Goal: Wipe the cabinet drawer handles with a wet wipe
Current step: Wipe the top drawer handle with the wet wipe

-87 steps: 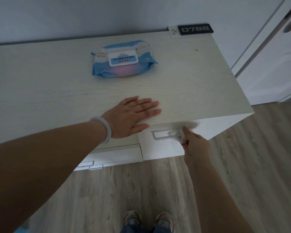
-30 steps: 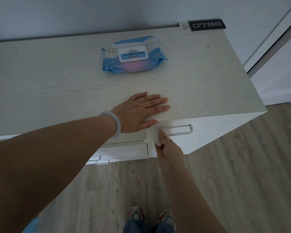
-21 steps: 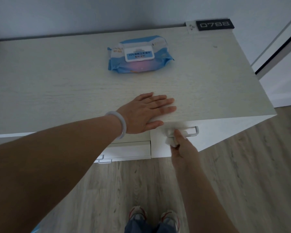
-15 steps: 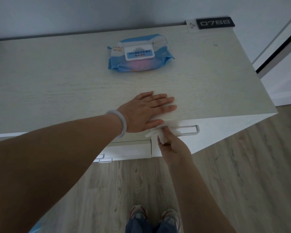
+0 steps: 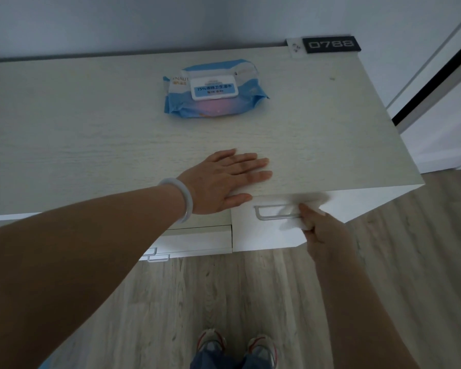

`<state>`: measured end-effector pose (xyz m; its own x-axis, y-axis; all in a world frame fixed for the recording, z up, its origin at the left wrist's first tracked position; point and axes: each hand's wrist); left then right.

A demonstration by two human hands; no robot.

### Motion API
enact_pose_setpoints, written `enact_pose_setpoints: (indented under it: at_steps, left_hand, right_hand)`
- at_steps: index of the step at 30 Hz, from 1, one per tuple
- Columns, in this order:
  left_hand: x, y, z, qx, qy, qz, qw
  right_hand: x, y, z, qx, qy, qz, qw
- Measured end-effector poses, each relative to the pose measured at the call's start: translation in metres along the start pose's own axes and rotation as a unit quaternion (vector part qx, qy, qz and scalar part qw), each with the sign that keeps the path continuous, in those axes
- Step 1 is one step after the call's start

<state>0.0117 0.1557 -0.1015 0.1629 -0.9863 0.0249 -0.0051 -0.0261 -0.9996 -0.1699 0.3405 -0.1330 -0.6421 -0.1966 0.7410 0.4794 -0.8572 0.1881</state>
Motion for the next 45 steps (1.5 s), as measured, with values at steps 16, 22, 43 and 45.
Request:
enact_pose_setpoints:
  at_steps: [16, 22, 43, 45]
  left_hand:
    - [0.000, 0.000, -0.002, 0.015, -0.004, -0.012, 1.000]
    - [0.000, 0.000, -0.001, 0.012, -0.004, -0.011, 1.000]
    - [-0.001, -0.002, -0.002, 0.004, 0.000, -0.003, 1.000]
    - [-0.001, -0.002, -0.002, -0.001, -0.002, -0.001, 1.000]
  right_hand:
    - [-0.013, 0.015, 0.003, -0.099, -0.076, 0.051, 0.991]
    - [-0.022, 0.013, 0.015, -0.162, -0.121, 0.088, 0.975]
    - [-0.040, 0.031, 0.024, -0.088, -0.006, -0.077, 0.993]
    - [-0.048, 0.043, 0.027, -0.079, 0.006, -0.034, 0.996]
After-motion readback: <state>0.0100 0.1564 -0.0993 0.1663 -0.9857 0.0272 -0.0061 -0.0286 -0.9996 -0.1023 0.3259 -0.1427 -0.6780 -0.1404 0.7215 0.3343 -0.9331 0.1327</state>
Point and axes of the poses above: each hand's wrist, its own z-axis away from the middle knuckle, its own y-axis out of the palm, x = y × z
